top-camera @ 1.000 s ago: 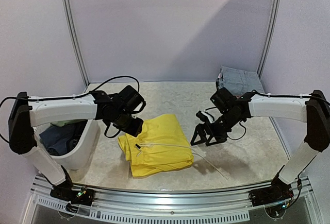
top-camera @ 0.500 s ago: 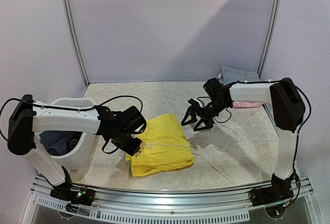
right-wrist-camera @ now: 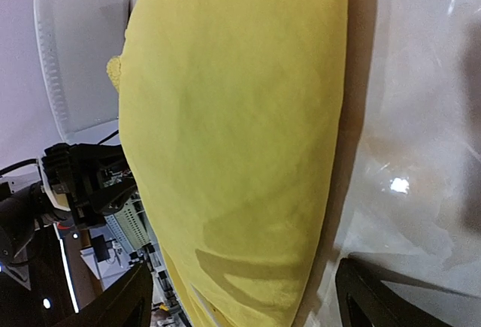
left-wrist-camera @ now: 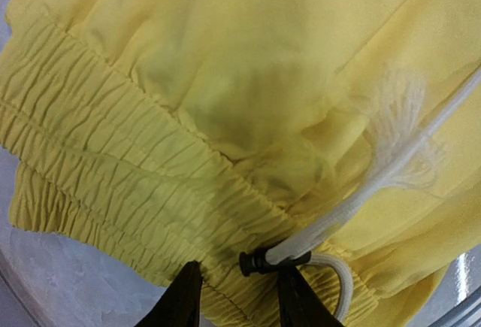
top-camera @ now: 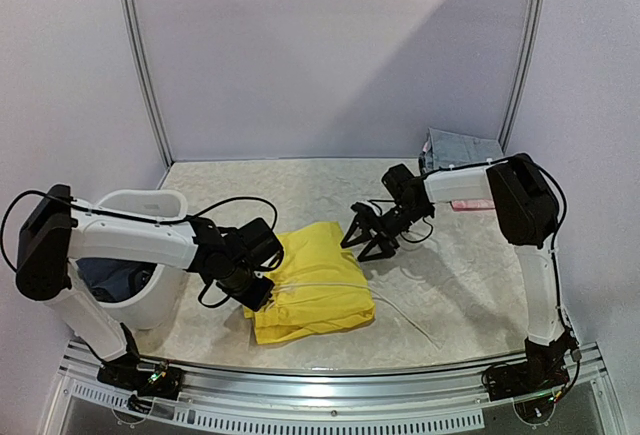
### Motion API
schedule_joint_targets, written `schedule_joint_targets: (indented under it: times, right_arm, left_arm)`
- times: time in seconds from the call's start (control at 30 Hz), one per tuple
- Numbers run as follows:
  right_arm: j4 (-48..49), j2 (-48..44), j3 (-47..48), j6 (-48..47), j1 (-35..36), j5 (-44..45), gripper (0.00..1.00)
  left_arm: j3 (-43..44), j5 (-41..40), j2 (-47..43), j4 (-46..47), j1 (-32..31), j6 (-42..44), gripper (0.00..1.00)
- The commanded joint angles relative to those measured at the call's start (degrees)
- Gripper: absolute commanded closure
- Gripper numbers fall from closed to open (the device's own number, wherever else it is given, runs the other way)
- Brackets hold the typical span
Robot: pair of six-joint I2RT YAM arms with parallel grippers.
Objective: Fold and stack the mixed laundry pile
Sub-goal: Pick up the square-folded shorts from the center of the board.
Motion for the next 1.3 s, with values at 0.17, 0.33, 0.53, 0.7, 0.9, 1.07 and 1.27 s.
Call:
schedule_joint_targets:
  times: [0.17, 0.33, 0.53, 0.7, 0.9, 1.07, 1.27]
  right_arm:
    - [6.2, 7.7, 4.1, 3.7, 2.9, -10.8, 0.27]
    - [13.4, 10.3, 5.2, 8.4, 3.7, -14.5, 0.36]
    - [26.0, 12.7, 5.1, 16.9, 3.8, -19.0, 0.43]
    - [34.4, 13.5, 3.4, 22.9, 4.4, -20.9, 0.17]
    - [24.7, 10.4, 2.5, 15.0, 1.9, -14.8, 0.01]
    - [16.6, 12.3, 7.4, 10.8, 2.2, -11.2, 0.08]
    - [17.2, 12.5, 7.3, 10.5, 4.1, -10.3, 0.33]
  left_arm:
    - [-0.9, 1.3, 4.2, 0.8, -1.2, -0.4, 0.67]
    - [-0.8, 1.6, 5.1, 1.2, -1.2, -0.6, 0.67]
    - [-0.3, 2.0, 6.0, 1.4, -1.2, -0.5, 0.67]
    - [-0.2, 2.4, 6.8, 1.5, -1.2, -0.4, 0.68]
    - [-0.6, 2.9, 7.1, 1.8, -1.2, -0.6, 0.69]
    - [-0.5, 3.0, 7.5, 1.7, -1.2, -0.3, 0.69]
    - [-0.3, 2.9, 7.5, 1.6, -1.3, -0.4, 0.69]
